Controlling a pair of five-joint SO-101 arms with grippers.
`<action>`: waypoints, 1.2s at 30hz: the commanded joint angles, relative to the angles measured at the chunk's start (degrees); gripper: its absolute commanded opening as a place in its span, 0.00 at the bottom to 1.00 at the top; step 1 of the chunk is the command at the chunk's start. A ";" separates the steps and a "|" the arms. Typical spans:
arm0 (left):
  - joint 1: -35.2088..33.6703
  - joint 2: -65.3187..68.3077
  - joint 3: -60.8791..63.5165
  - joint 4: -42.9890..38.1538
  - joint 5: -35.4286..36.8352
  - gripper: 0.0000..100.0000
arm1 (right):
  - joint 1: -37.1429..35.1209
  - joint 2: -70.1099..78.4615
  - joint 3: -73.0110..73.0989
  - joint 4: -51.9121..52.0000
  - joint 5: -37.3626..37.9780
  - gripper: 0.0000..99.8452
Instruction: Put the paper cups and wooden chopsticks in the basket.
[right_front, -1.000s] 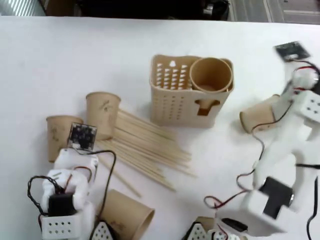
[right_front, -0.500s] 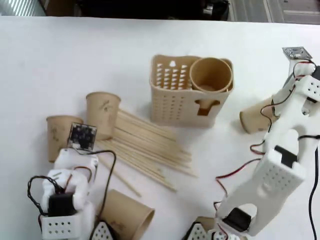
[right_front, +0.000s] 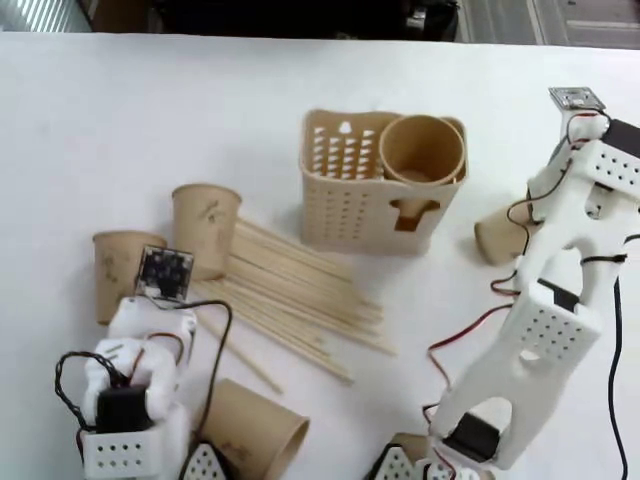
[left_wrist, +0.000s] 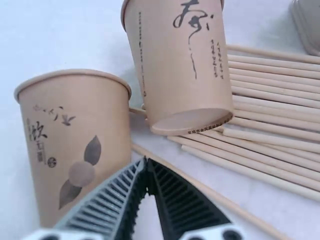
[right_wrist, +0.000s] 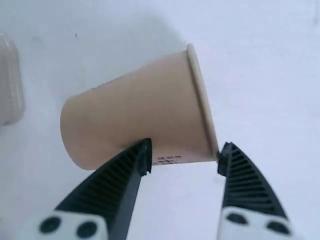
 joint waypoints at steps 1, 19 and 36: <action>-0.31 -0.75 -0.79 -1.41 -0.35 0.02 | -3.21 -5.05 5.27 0.84 -0.18 0.14; -0.31 -0.75 -0.79 -1.41 -0.35 0.02 | -7.08 -35.03 30.51 0.75 6.33 0.02; -0.40 -0.75 -0.79 -1.32 -0.35 0.02 | -13.49 -39.08 47.38 -2.86 0.97 0.10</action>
